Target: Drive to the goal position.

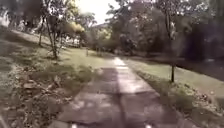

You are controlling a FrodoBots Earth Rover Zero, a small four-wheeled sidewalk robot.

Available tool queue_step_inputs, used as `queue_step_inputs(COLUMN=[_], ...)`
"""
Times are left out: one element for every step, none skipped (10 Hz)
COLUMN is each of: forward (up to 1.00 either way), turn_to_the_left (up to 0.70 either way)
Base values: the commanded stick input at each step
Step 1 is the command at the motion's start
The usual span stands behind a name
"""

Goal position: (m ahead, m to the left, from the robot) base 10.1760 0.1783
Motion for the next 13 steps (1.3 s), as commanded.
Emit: queue_step_inputs(forward=[1.0,1.0,1.0,1.0,1.0,1.0,1.0,1.0,1.0,1.0,1.0,1.0,1.0], turn_to_the_left=[0.0,0.0,0.0,0.0,0.0,0.0,0.0,0.0,-0.09,-0.29,-0.18,0.0,0.0])
